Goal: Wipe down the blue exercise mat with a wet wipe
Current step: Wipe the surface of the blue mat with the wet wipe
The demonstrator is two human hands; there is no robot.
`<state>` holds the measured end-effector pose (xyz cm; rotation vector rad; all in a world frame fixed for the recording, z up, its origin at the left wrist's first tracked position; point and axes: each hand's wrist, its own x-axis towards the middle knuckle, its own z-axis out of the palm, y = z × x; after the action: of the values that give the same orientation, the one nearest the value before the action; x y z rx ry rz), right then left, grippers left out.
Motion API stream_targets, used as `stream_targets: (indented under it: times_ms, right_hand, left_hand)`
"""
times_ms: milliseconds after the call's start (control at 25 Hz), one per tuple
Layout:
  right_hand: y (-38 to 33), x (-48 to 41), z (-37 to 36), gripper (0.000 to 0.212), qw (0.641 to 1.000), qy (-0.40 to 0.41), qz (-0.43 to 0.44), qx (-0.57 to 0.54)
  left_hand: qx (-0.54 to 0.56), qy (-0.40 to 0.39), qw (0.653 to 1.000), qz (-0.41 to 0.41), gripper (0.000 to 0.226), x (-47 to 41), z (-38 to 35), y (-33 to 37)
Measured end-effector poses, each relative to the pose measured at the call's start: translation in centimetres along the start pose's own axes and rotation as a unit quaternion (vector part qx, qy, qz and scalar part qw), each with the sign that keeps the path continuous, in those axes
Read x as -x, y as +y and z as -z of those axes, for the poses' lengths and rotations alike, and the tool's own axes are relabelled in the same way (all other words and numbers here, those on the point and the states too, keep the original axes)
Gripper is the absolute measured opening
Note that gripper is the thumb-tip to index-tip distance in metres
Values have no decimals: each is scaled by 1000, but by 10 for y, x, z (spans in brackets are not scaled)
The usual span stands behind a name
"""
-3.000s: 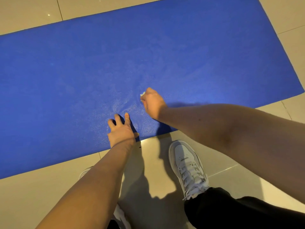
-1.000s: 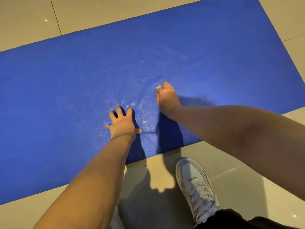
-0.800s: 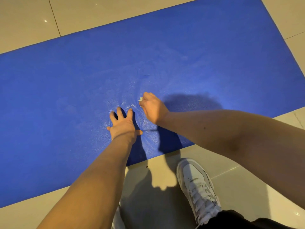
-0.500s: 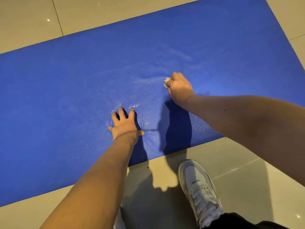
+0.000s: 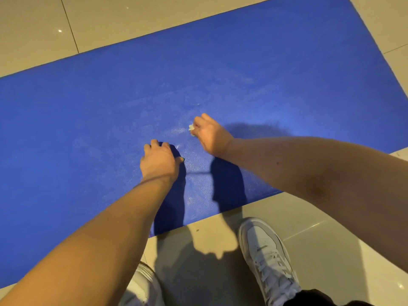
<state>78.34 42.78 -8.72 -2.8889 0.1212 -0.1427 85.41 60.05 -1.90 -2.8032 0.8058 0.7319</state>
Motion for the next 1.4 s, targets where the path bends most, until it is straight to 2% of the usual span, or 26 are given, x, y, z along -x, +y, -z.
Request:
stream_targets:
  times_ms: [40, 120, 240, 320, 400, 480, 520, 640, 720, 840, 1000, 1080, 1160, 1240, 1320, 1400]
  right_hand:
    - [17, 0, 2, 19, 1000, 27, -15, 6]
    - [52, 4, 14, 19, 995, 79, -52, 39]
    - [78, 8, 30, 22, 988, 63, -131, 46]
    - [67, 2, 30, 33, 983, 88, -155, 41]
    - [37, -4, 24, 28, 984, 89, -151, -27]
    - [5, -6, 13, 15, 992, 18, -106, -72]
    - [-8, -8, 9, 17, 994, -28, -71, -80]
    - [-10, -12, 8, 15, 995, -47, 6, -85]
    - [17, -15, 11, 8, 995, 11, -42, -91]
    - [65, -10, 11, 12, 989, 88, -113, -45]
    - [54, -17, 13, 30, 976, 83, -197, -44]
    - [23, -25, 7, 30, 986, 68, -143, -56]
    - [-8, -26, -4, 21, 993, 43, -77, -77]
    - [-24, -26, -8, 13, 992, 6, -46, -118]
    - [-15, -27, -13, 8, 992, -6, -23, -121]
    - [7, -28, -7, 15, 992, 19, -32, -122]
  left_hand:
    - [5, 9, 1000, -7, 73, -8, 2, -2]
    - [16, -28, 999, -1, 96, -20, 3, -7]
    - [-9, -91, 995, 30, 116, -25, 5, -9]
    - [-20, -97, 995, 34, 119, -25, 6, -6]
    - [-17, -91, 995, 35, 120, -25, 7, -4]
    - [-13, -88, 995, 34, 119, -25, 5, -4]
    - [-11, -87, 996, 34, 119, -25, 5, -4]
    - [-6, -85, 996, 40, 119, -26, 4, -4]
    - [-1, -89, 995, 41, 119, -27, 5, -3]
    - [0, -93, 995, 43, 119, -28, 5, -2]
    - [-2, -92, 995, 47, 121, -29, 4, -2]
    - [-2, -89, 995, 45, 121, -30, 3, -3]
    - [-2, -84, 996, 43, 119, -30, 2, -3]
    - [-3, -81, 996, 42, 119, -29, 2, -3]
    - [-3, -84, 996, 43, 119, -29, 2, -3]
    - [-1, -83, 996, 42, 119, -29, 2, -3]
